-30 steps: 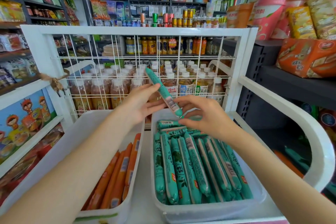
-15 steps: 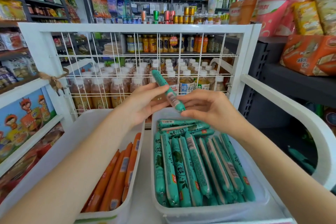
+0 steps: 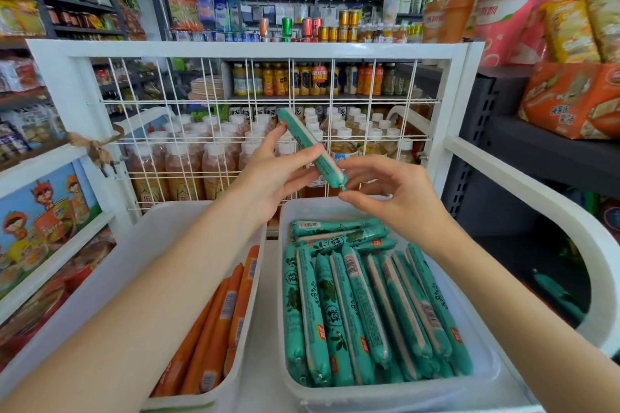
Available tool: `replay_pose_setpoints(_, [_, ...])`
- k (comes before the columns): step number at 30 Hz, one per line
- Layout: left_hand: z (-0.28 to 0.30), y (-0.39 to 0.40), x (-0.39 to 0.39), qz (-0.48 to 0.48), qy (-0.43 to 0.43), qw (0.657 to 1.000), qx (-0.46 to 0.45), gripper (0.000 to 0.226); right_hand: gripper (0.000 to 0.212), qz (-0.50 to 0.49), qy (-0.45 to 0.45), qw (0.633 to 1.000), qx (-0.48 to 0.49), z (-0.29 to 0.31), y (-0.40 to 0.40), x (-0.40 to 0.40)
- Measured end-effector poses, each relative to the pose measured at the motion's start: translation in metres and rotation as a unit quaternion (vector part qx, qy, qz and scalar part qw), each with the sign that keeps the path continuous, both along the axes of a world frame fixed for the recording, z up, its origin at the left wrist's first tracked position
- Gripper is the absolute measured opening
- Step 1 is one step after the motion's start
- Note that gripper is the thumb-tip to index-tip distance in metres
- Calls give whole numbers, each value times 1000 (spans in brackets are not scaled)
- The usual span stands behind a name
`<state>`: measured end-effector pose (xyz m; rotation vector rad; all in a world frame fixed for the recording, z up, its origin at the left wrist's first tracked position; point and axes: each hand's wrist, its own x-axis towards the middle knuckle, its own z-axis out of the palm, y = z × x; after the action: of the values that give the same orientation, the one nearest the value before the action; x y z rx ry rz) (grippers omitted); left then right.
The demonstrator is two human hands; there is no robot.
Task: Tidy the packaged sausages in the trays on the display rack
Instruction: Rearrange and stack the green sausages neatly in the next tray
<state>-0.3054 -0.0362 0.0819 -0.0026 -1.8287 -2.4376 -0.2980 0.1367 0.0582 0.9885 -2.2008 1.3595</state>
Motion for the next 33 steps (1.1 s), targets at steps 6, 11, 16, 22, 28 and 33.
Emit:
replay_pose_setpoints(6, [3, 2, 2, 14, 11, 1000, -7, 75, 34, -7, 30, 999, 14, 2, -2, -1])
replay_pose_setpoints(11, [0, 0, 1, 12, 11, 1000, -10, 78, 34, 1, 24, 1000, 17, 0, -1, -7])
replay_pose_setpoints(16, [-12, 5, -5, 29, -1, 999, 30, 80, 35, 0, -42, 999, 0, -2, 1, -9])
replay_pose_setpoints(22, [-31, 14, -7, 48, 27, 992, -116, 74, 17, -45, -218, 963, -148, -18, 1, -22])
replay_pose_setpoints(28, [-46, -21, 0, -65, 22, 817, -572, 31, 19, -176, -267, 941, -114, -37, 33, -63])
replay_pose_setpoints(33, [-63, -25, 6, -83, 9, 754, -651, 30, 19, -270, -109, 921, 260, -52, 23, -70])
